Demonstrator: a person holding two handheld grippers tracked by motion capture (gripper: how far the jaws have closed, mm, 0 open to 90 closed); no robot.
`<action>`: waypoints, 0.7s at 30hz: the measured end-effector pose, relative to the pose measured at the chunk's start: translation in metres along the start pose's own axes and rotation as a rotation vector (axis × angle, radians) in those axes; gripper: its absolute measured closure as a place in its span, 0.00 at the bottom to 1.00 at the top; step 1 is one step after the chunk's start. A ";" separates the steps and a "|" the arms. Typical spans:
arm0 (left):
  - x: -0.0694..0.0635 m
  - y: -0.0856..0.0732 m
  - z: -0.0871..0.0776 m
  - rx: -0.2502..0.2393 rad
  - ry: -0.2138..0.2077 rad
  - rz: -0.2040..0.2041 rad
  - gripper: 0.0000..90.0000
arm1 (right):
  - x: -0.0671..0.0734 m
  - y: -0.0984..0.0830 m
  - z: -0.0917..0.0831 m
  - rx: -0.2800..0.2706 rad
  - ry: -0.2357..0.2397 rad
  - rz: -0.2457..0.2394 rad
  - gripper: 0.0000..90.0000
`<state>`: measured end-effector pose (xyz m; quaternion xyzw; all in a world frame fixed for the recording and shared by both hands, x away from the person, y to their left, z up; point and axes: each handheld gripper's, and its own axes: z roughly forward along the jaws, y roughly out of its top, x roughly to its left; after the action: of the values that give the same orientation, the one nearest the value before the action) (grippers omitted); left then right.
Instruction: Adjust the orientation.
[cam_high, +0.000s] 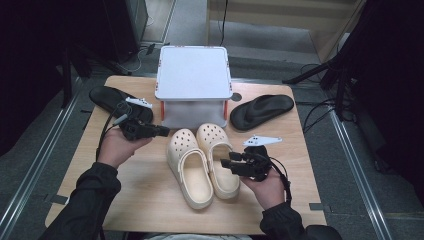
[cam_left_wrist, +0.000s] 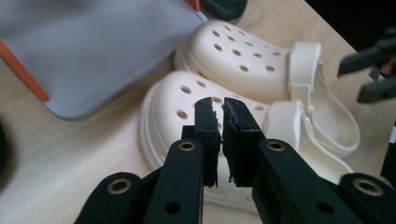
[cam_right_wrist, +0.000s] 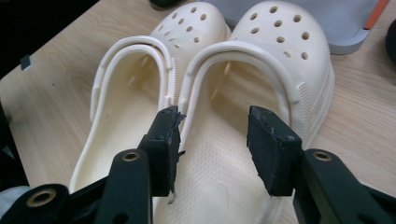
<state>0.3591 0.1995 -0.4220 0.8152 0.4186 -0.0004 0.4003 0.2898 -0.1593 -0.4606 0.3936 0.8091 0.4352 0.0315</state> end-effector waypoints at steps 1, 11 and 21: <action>0.002 0.005 0.000 -0.001 0.001 0.000 0.95 | 0.001 -0.001 0.000 -0.005 0.004 -0.001 0.61; 0.013 0.046 -0.007 -0.008 0.012 0.006 0.98 | 0.007 -0.009 0.004 -0.011 0.016 -0.011 0.60; 0.021 0.086 -0.012 -0.070 0.024 -0.005 1.00 | 0.012 -0.013 0.009 -0.002 0.001 0.005 0.58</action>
<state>0.4271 0.1930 -0.3648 0.7997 0.4251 0.0232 0.4233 0.2770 -0.1493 -0.4715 0.3953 0.8078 0.4363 0.0302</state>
